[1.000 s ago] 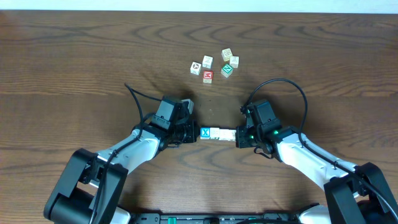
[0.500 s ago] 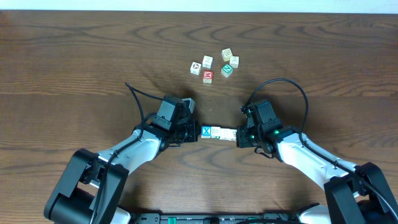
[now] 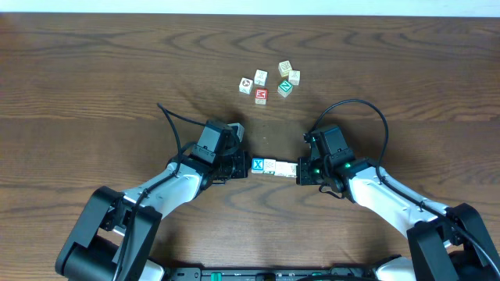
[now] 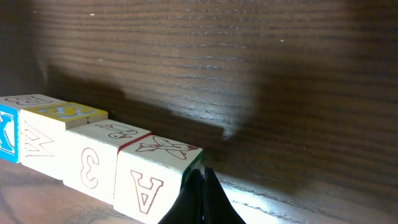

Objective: Lift 4 blocks

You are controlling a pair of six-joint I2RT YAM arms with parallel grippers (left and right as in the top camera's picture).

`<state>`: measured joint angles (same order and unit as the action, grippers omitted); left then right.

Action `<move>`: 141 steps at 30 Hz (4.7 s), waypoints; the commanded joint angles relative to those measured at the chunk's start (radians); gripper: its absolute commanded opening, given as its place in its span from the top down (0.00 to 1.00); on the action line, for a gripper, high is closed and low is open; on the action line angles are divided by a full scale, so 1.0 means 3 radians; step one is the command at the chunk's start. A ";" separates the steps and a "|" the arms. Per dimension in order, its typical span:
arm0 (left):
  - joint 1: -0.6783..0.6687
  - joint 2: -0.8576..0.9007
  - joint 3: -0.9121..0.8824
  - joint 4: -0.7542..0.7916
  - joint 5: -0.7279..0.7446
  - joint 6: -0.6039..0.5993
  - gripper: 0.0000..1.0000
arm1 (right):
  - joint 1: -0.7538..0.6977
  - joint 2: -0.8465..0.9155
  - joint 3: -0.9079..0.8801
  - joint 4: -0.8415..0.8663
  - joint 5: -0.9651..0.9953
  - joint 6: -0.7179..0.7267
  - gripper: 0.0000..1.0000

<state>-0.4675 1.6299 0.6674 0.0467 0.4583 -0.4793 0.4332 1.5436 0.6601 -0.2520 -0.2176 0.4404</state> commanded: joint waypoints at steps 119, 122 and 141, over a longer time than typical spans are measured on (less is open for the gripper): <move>-0.0093 -0.0280 0.0233 0.0003 0.0568 -0.0005 0.93 | 0.0065 -0.0004 0.0702 -0.0360 -0.0736 -0.0192 0.99; -0.0093 -0.0291 0.0240 0.0003 0.0568 -0.0005 0.93 | 0.0065 -0.0004 0.0702 -0.0360 -0.0736 -0.0196 0.99; -0.0093 -0.0334 0.0331 0.0000 0.0568 -0.0005 0.93 | 0.0065 -0.0004 0.0702 -0.0445 -0.0738 -0.0251 0.99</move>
<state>-0.4580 1.5574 0.7017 0.0170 0.4580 -0.4782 0.4210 1.5444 0.8238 -0.4126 -0.1867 0.3782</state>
